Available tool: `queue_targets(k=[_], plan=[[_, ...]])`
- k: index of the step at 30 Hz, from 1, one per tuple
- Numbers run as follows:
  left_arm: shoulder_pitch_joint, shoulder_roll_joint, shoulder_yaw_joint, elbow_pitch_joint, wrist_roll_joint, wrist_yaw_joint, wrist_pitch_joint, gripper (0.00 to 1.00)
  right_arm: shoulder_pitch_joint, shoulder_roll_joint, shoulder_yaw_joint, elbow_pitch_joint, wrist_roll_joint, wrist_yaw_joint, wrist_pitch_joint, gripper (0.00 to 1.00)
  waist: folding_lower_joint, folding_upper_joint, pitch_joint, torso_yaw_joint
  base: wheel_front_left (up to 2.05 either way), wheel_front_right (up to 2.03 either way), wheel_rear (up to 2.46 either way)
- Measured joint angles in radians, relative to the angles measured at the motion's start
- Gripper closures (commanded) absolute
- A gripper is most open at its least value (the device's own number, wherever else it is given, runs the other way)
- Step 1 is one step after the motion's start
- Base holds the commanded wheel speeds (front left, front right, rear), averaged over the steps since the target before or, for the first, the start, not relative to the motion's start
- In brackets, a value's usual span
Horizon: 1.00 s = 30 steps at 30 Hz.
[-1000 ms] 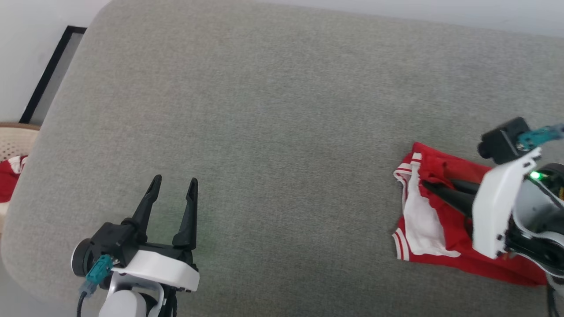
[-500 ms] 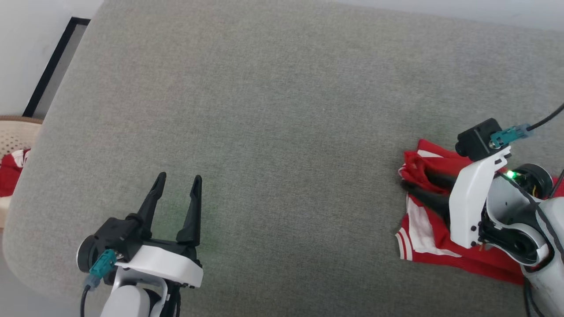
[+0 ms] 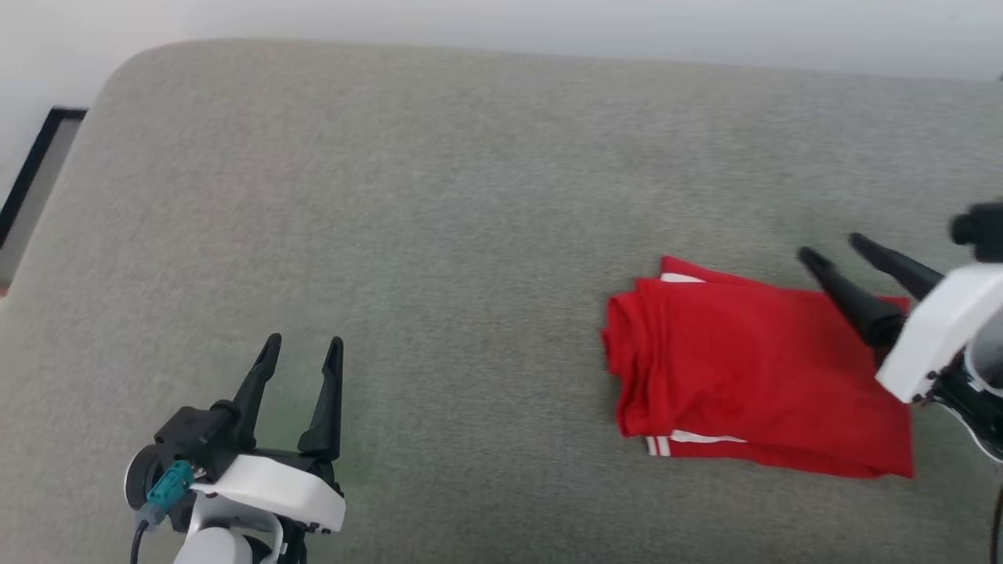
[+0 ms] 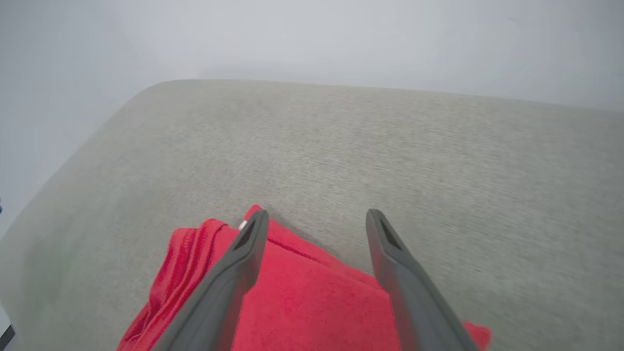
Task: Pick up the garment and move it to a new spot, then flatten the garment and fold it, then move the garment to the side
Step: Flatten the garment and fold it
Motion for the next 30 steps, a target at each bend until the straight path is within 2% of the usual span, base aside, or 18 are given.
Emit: queue_targets(k=[3, 7, 11, 13, 18, 22, 30], plan=[[0.000, -0.001, 0.001, 0.010, -0.012, 0.000, 0.000, 0.00, 0.019, -0.003, -0.016, 0.067, 0.003, 0.000, -0.106, 0.00, 0.0000, 0.0000, -0.015, -0.027, 0.00, 0.00, 0.00], [0.000, -0.009, 0.022, 0.015, -0.040, 0.000, 0.000, 0.00, 0.023, -0.004, -0.034, 0.157, -0.037, 0.000, -0.304, 0.00, 0.0001, 0.0000, -0.030, -0.058, 0.00, 0.00, 0.00], [0.003, -0.012, 0.039, 0.021, -0.060, 0.000, 0.000, 0.00, 0.027, 0.028, -0.042, 0.250, -0.089, 0.000, -0.503, 0.00, 0.0000, 0.0000, -0.048, -0.078, 0.00, 0.00, 0.00], [0.009, -0.016, 0.055, 0.012, -0.060, 0.000, 0.000, 0.00, 0.034, 0.041, -0.032, 0.278, -0.133, 0.000, -0.559, 0.00, 0.0000, 0.0000, -0.060, -0.082, 0.00, 0.00, 0.00], [0.043, -0.017, 0.074, -0.006, -0.051, 0.000, 0.000, 0.00, 0.063, 0.077, -0.057, 0.283, -0.213, 0.000, -0.594, 0.00, 0.0000, 0.0000, -0.087, -0.088, 0.00, 0.00, 0.00], [0.068, -0.015, 0.090, -0.025, -0.025, 0.000, 0.000, 0.00, 0.117, 0.106, -0.128, 0.207, -0.299, 0.000, -0.598, 0.00, 0.0000, 0.0000, -0.103, -0.085, 0.00, 0.00, 0.00], [0.159, -0.028, 0.149, -0.099, 0.001, 0.000, 0.000, 0.00, 0.279, 0.163, -0.263, 0.091, -0.393, 0.000, -0.598, 0.00, 0.0000, 0.0000, -0.119, -0.072, 0.00, 0.00, 0.00]])
